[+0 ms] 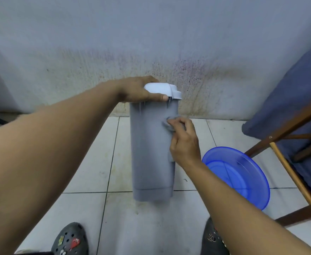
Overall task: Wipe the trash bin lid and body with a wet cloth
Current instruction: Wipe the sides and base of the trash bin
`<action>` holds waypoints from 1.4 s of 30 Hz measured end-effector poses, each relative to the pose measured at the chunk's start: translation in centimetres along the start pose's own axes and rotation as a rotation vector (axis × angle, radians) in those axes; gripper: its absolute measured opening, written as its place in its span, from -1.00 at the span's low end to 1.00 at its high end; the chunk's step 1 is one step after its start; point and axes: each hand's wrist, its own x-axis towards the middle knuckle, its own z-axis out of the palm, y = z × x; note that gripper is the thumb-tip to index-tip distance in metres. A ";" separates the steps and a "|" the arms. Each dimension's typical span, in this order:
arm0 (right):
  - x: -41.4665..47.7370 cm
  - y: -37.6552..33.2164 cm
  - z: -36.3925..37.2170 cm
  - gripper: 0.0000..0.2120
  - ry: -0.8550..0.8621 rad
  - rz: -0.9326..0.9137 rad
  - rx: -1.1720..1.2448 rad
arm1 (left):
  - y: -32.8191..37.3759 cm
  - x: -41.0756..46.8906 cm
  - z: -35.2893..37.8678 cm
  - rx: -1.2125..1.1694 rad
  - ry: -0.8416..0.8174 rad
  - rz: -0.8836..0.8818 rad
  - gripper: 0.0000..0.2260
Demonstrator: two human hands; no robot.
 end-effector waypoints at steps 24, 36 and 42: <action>-1.2 -1.0 0.2 -0.65 -0.118 -0.407 -0.452 | -0.1 0.3 0.1 0.003 -0.007 0.024 -0.26; 0.9 -4.4 2.0 -0.48 -0.192 -0.349 -0.559 | -0.6 0.5 0.0 -0.070 -0.031 -0.008 -0.31; 0.4 -4.0 1.7 -0.36 -0.206 -0.188 -0.525 | -0.6 0.9 -0.2 -0.080 -0.052 -0.007 -0.33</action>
